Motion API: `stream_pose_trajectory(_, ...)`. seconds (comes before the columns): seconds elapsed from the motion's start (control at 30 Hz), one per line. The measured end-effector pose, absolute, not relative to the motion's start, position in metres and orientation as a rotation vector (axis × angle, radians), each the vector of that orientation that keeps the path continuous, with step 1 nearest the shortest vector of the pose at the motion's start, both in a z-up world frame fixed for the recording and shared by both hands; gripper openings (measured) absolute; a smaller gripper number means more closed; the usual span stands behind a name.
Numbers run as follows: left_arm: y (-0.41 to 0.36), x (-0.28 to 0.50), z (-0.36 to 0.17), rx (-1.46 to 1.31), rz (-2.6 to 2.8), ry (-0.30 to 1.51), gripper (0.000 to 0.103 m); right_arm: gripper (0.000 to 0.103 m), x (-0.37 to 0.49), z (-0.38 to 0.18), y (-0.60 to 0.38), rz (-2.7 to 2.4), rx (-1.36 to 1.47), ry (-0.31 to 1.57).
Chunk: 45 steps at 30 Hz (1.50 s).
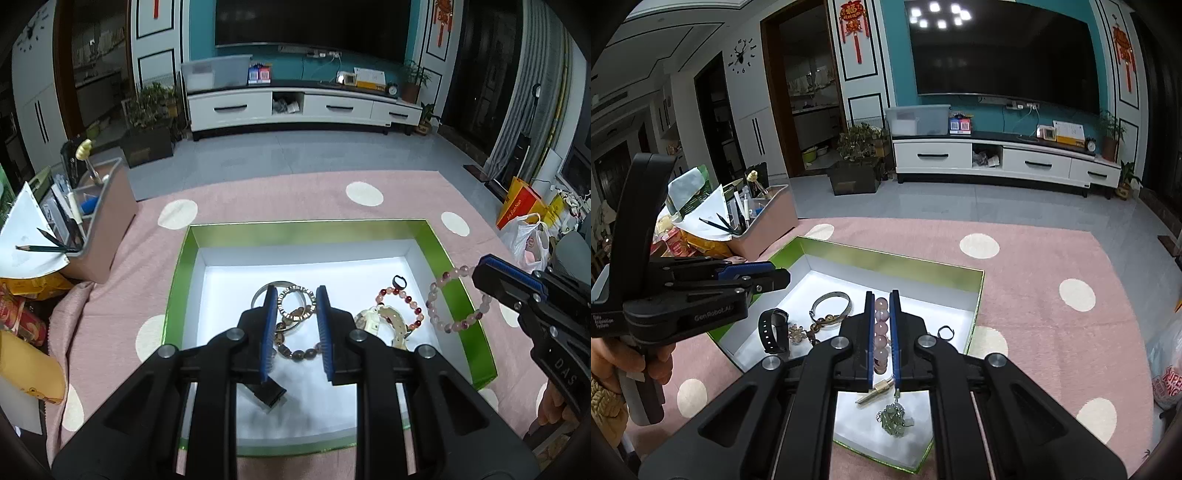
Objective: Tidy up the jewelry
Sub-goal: 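Lower the ring and pink bracelet into the box with both tools, then open the left tool to drop the ring while the right tool releases the pink bracelet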
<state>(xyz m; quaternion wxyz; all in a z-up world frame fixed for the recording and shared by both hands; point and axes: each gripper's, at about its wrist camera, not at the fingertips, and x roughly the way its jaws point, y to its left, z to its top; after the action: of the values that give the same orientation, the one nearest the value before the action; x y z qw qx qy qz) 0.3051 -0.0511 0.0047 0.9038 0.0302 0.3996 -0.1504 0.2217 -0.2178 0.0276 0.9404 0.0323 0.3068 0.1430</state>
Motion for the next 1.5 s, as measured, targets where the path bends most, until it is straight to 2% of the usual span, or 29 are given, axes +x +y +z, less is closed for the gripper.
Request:
stream_pose_trajectory(0.4,-0.056,0.333,-0.017,0.054,-0.289,0.921,0.021,0.007,0.242,0.022,-0.216,0.277,0.067,0.654)
stream_pose_trajectory(1.5,-0.073,0.348,-0.037,0.119,-0.284,0.993,0.021,0.007,0.276,0.007,-0.212,0.238,0.062,0.721)
